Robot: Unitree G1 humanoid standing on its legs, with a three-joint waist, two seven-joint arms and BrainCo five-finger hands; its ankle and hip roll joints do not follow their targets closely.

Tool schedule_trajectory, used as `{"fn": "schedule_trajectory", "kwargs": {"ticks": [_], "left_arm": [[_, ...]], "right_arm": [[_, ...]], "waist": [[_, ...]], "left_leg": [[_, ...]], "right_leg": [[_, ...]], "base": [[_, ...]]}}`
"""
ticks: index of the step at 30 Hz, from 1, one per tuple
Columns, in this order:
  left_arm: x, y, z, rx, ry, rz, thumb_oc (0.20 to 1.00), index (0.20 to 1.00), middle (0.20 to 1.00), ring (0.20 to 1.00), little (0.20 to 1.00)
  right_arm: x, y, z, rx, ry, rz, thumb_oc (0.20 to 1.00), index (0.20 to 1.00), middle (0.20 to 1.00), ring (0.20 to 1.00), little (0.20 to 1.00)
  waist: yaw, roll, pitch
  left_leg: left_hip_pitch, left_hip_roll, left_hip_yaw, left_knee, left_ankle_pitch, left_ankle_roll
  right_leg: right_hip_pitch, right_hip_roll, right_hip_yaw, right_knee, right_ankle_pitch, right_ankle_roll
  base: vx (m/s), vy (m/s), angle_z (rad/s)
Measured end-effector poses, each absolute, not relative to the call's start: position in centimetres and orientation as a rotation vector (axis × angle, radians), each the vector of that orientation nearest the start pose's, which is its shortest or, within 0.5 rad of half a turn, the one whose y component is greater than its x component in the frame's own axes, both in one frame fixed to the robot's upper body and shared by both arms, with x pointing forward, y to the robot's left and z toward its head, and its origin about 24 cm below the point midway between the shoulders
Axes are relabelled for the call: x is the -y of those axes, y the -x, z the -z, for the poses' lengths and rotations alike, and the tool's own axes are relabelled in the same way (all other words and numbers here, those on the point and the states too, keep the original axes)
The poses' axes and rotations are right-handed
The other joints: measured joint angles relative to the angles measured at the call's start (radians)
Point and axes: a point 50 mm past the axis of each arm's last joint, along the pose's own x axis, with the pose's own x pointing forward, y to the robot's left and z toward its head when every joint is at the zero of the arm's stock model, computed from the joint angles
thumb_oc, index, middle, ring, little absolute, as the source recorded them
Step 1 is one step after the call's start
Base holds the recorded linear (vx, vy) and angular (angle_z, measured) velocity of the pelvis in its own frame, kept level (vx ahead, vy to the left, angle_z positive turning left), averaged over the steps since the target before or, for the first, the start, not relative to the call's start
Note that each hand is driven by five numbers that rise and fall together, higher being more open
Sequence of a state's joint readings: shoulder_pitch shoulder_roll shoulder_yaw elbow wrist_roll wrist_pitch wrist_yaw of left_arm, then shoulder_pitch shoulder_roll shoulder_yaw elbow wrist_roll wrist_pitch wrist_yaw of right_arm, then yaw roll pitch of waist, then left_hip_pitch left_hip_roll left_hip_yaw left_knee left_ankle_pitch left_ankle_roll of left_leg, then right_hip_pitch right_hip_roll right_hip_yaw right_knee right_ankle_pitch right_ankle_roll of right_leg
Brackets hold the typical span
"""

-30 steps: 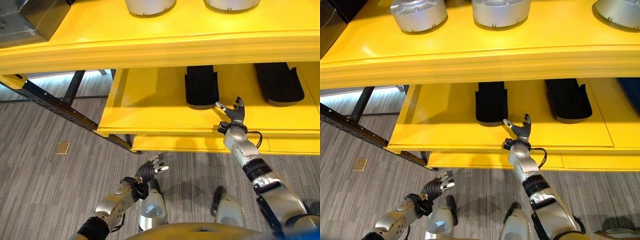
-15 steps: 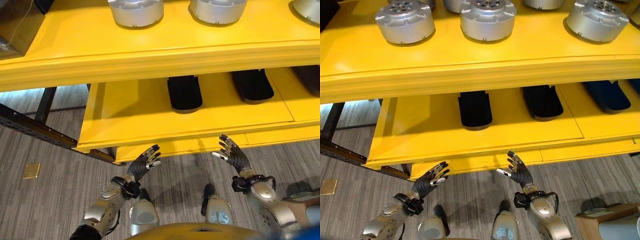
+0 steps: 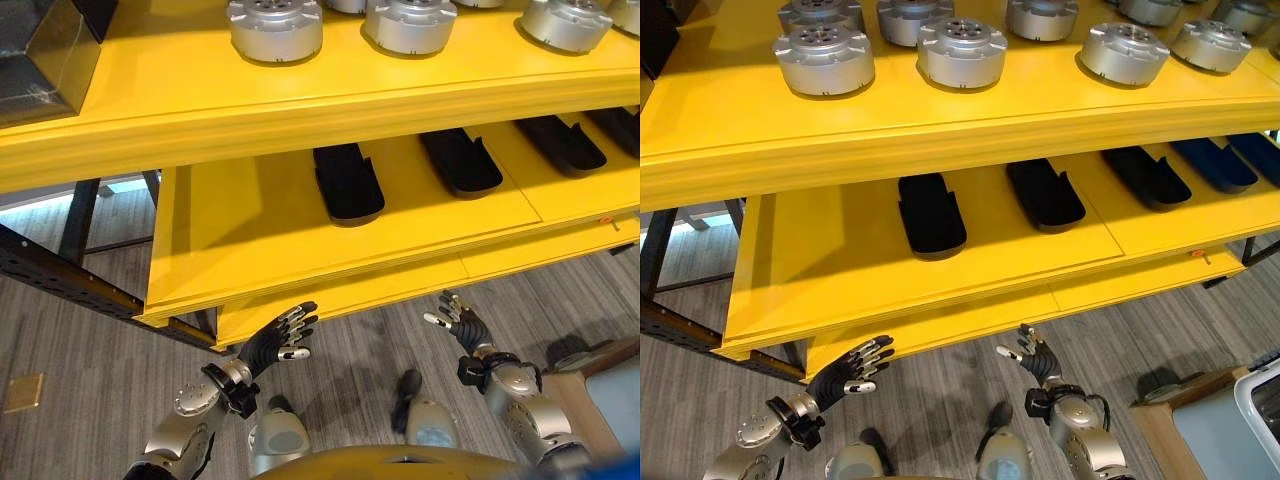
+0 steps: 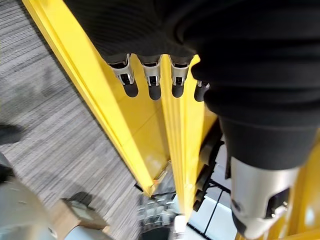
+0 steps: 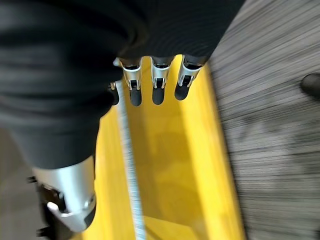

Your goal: Move parts from the plastic box to the shelf.

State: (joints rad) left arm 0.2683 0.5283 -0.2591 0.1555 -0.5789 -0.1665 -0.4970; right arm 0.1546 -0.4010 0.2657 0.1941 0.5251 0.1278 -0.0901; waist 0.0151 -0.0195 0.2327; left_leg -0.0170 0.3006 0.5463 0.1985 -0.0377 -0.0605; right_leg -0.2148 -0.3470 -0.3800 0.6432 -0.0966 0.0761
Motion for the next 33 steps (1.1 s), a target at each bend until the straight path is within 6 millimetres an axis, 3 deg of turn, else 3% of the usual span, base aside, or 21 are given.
{"fn": "schedule_trajectory", "kwargs": {"ticks": [2,4,6,7,8,9,13,14,16,18,19,20,21,22,23,24,25,26,27,29,33], "left_arm": [[-20.9,-16.3,2.5,-0.337,0.154,0.508,1.000,1.000,1.000,1.000,1.000],[-19.9,-16.3,3.6,-0.327,0.249,0.456,1.000,1.000,1.000,1.000,1.000],[-18.9,-16.7,3.3,-0.287,0.272,0.446,1.000,1.000,1.000,1.000,1.000],[-18.2,-16.6,3.1,-0.271,0.285,0.461,1.000,1.000,1.000,1.000,1.000],[-18.0,-16.9,2.5,-0.223,0.308,0.449,1.000,1.000,1.000,1.000,1.000],[-18.7,-16.9,2.2,-0.211,0.298,0.434,1.000,1.000,1.000,1.000,1.000],[-18.5,-17.5,0.9,-0.176,0.271,0.487,1.000,1.000,1.000,1.000,1.000],[-18.2,-17.7,0.7,-0.165,0.259,0.475,1.000,1.000,1.000,1.000,1.000],[-18.2,-18.3,0.5,-0.155,0.253,0.472,1.000,1.000,1.000,1.000,1.000],[-18.0,-19.1,0.6,-0.160,0.247,0.462,1.000,1.000,1.000,1.000,1.000],[-17.9,-19.6,0.3,-0.144,0.244,0.464,1.000,1.000,1.000,1.000,1.000],[-17.0,-20.8,-0.3,-0.099,0.268,0.471,1.000,1.000,1.000,1.000,1.000],[-16.6,-21.1,-0.6,-0.076,0.281,0.475,1.000,1.000,1.000,1.000,1.000],[-16.5,-21.4,-0.7,-0.061,0.272,0.490,1.000,1.000,1.000,1.000,1.000],[-17.5,-20.2,0.1,-0.120,0.234,0.488,1.000,1.000,1.000,1.000,1.000],[-18.1,-19.2,0.8,-0.166,0.227,0.471,1.000,1.000,1.000,1.000,1.000],[-18.3,-18.3,1.2,-0.196,0.228,0.447,1.000,1.000,1.000,1.000,1.000],[-18.4,-18.3,1.3,-0.212,0.217,0.437,1.000,1.000,1.000,1.000,1.000],[-18.4,-18.4,1.4,-0.224,0.210,0.442,1.000,1.000,1.000,1.000,1.000],[-18.1,-19.4,0.5,-0.175,0.192,0.457,1.000,1.000,1.000,1.000,1.000],[-18.0,-19.3,0.7,-0.181,0.193,0.440,1.000,1.000,1.000,1.000,1.000]], "right_arm": [[19.6,-19.7,4.3,-0.543,-0.082,-0.025,1.000,1.000,1.000,1.000,1.000],[19.2,-21.4,3.7,-0.516,-0.069,-0.039,1.000,1.000,1.000,1.000,1.000],[19.4,-19.2,5.0,-0.586,-0.058,0.007,1.000,1.000,1.000,1.000,1.000],[21.0,-18.1,5.0,-0.596,-0.038,0.077,1.000,1.000,1.000,1.000,1.000],[23.8,-17.0,5.0,-0.615,0.025,0.163,1.000,1.000,1.000,1.000,1.000],[24.5,-16.7,5.0,-0.616,0.057,0.178,1.000,1.000,1.000,1.000,1.000],[24.3,-17.9,2.3,-0.477,0.144,0.096,1.000,1.000,1.000,1.000,1.000],[25.1,-19.0,2.1,-0.471,0.144,0.098,1.000,1.000,1.000,1.000,1.000],[24.7,-20.1,1.7,-0.447,0.153,0.068,1.000,1.000,1.000,1.000,1.000],[22.7,-21.7,1.8,-0.440,0.157,-0.024,1.000,1.000,1.000,1.000,1.000],[21.8,-22.2,1.7,-0.428,0.139,-0.056,1.000,1.000,1.000,1.000,1.000],[21.6,-22.8,0.9,-0.387,0.132,-0.065,1.000,1.000,1.000,1.000,1.000],[21.4,-22.9,0.3,-0.355,0.131,-0.074,1.000,1.000,1.000,1.000,1.000],[21.3,-21.7,1.6,-0.402,0.105,-0.050,1.000,1.000,1.000,1.000,1.000],[20.6,-21.0,2.8,-0.440,0.054,-0.023,1.000,1.000,1.000,1.000,1.000],[19.6,-21.1,3.1,-0.437,0.004,-0.010,1.000,1.000,1.000,1.000,1.000],[18.5,-21.8,3.7,-0.445,-0.029,-0.009,1.000,1.000,1.000,1.000,1.000],[17.5,-23.2,3.6,-0.435,-0.049,-0.006,1.000,1.000,1.000,1.000,1.000],[17.0,-24.2,2.7,-0.394,-0.067,-0.008,1.000,1.000,1.000,1.000,1.000],[17.8,-24.6,1.0,-0.304,-0.065,0.020,1.000,1.000,1.000,1.000,1.000],[18.0,-24.7,0.9,-0.309,-0.053,0.031,1.000,1.000,1.000,1.000,1.000]], "waist": [[0.003,-0.006,-0.017],[0.005,0.035,-0.022],[-0.016,-0.024,-0.031],[-0.031,-0.049,-0.030],[-0.060,-0.024,-0.015],[-0.077,-0.042,-0.018],[-0.157,-0.029,0.022],[-0.149,0.031,0.084],[-0.089,0.021,0.094],[-0.094,0.010,0.107],[-0.083,0.020,0.111],[-0.091,0.106,0.125],[-0.101,0.144,0.119],[-0.124,0.074,0.064],[-0.080,0.060,0.038],[-0.064,0.015,0.040],[-0.027,-0.007,0.045],[0.019,-0.007,0.052],[0.026,0.008,0.047],[0.003,-0.011,-0.028],[0.004,0.005,-0.024]], "left_leg": [[0.006,0.009,-0.005,-0.022,0.027,-0.047],[0.025,0.133,-0.023,0.056,0.065,-0.049],[-0.073,0.228,-0.103,0.248,0.113,-0.074],[-0.073,0.138,-0.079,0.120,0.079,-0.092],[-0.070,0.055,-0.051,0.021,0.146,-0.064],[-0.039,0.080,-0.022,0.023,0.146,-0.063],[-0.066,0.170,-0.006,0.147,0.234,-0.096],[-0.020,0.212,-0.045,0.077,0.284,-0.070],[-0.006,0.153,-0.095,0.083,0.309,-0.110],[-0.010,0.007,-0.139,0.066,0.140,-0.123],[-0.012,-0.060,-0.140,0.065,0.095,-0.089],[-0.020,-0.041,-0.130,0.072,0.075,-0.040],[-0.038,-0.015,-0.127,0.069,0.084,-0.010],[-0.054,-0.059,-0.101,0.053,0.057,-0.036],[-0.108,-0.110,-0.087,0.042,0.017,-0.019],[-0.140,-0.244,-0.110,-0.022,0.007,0.008],[-0.135,-0.382,-0.266,-0.097,-0.007,0.038],[-0.119,-0.429,-0.384,-0.132,0.021,0.083],[-0.082,-0.383,-0.364,-0.158,0.047,0.123],[-0.058,-0.250,-0.251,-0.145,0.065,0.078],[0.025,-0.233,-0.230,-0.203,0.074,0.070]], "right_leg": [[0.031,0.052,-0.024,-0.054,-0.082,-0.003],[0.069,0.210,-0.051,-0.212,-0.152,-0.117],[0.105,0.319,0.053,-0.304,-0.120,-0.179],[0.128,0.336,0.077,-0.385,-0.079,-0.208],[0.133,0.380,0.078,-0.380,-0.068,-0.225],[0.120,0.365,-0.019,-0.360,-0.129,-0.216],[0.118,0.460,0.056,-0.391,-0.120,-0.226],[0.074,0.485,0.050,-0.317,-0.132,0.034],[-0.012,0.347,0.021,-0.214,-0.211,-0.266],[0.052,0.352,0.070,-0.348,-0.118,-0.235],[0.082,0.350,0.066,-0.389,-0.085,-0.080],[0.050,0.388,0.056,-0.297,0.011,0.121],[0.009,0.377,0.064,-0.193,-0.047,0.023],[0.050,0.283,0.096,-0.237,-0.164,-0.161],[0.103,0.348,0.114,-0.408,-0.079,-0.151],[0.134,0.364,0.149,-0.513,-0.010,-0.134],[0.176,0.404,0.256,-0.577,0.029,-0.141],[0.209,0.426,0.299,-0.601,0.014,-0.105],[0.250,0.444,0.280,-0.601,-0.009,-0.090],[0.282,0.454,0.273,-0.609,-0.020,-0.122],[0.284,0.439,0.196,-0.569,-0.016,-0.101]], "base": [[0.02,-0.485,-0.62],[0.03,-0.665,-1.88],[0.05,-0.641,-1.62],[0.05,-0.617,-1.70],[0.05,-0.701,-1.28],[0.03,-0.605,-1.20],[0.02,-0.575,-1.03],[0.04,-0.365,-1.32],[0.09,-0.170,-1.12],[0.11,-0.108,-0.52],[0.12,-0.100,-0.75],[0.11,-0.057,-0.28],[0.07,-0.013,0.67],[0.11,0.029,0.40],[0.16,0.092,0.10],[0.22,0.175,-1.17],[0.19,0.183,-1.53],[0.15,0.153,-1.73],[0.17,0.147,-0.58],[0.18,0.161,0.16],[0.06,0.052,-0.30]]}}
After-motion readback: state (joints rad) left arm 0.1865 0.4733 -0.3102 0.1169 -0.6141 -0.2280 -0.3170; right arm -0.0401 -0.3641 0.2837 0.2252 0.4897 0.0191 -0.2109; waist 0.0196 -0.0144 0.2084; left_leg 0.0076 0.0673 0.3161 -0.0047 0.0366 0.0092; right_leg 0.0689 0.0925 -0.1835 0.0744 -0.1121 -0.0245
